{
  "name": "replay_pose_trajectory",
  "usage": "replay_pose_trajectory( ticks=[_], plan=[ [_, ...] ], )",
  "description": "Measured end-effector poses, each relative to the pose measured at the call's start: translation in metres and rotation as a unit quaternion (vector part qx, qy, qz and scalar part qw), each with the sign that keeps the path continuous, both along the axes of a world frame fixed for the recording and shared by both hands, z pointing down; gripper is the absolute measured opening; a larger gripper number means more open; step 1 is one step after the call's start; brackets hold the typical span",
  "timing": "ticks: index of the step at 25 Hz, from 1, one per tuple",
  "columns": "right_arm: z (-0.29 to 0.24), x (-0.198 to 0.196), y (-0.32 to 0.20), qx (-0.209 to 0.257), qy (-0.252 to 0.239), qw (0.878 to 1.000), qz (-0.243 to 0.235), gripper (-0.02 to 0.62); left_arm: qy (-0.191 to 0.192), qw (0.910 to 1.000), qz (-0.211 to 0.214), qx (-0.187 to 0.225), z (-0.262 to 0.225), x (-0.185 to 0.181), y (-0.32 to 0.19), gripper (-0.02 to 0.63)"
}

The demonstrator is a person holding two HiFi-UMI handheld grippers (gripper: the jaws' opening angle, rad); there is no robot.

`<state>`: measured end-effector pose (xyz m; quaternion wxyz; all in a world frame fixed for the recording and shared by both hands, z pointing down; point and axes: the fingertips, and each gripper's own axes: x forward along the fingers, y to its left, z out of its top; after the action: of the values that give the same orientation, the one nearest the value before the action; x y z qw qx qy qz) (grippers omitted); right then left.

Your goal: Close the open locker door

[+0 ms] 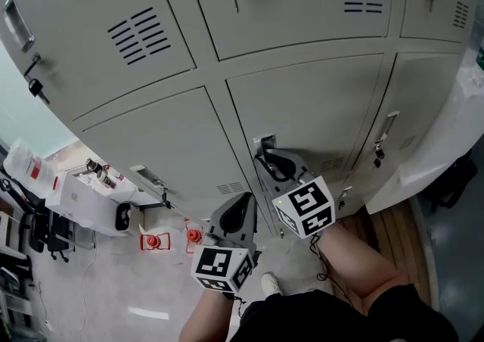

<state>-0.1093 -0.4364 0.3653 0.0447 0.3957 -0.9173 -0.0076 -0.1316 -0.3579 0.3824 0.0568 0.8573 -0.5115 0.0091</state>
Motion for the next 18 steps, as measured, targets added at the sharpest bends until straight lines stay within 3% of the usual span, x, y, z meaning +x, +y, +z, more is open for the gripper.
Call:
replay_pose_trajectory(
  ticks=[12, 18],
  plan=[
    [0.005, 0.029, 0.003, -0.013, -0.008, 1.0, 0.007, 0.092, 0.002, 1.0, 0.008, 0.005, -0.004, 0.017, 0.004, 0.021],
    [0.009, 0.063, 0.0, -0.03, -0.014, 0.999, 0.035, 0.094, 0.005, 0.9999, 0.011, 0.005, -0.007, 0.031, 0.011, 0.021]
  ],
)
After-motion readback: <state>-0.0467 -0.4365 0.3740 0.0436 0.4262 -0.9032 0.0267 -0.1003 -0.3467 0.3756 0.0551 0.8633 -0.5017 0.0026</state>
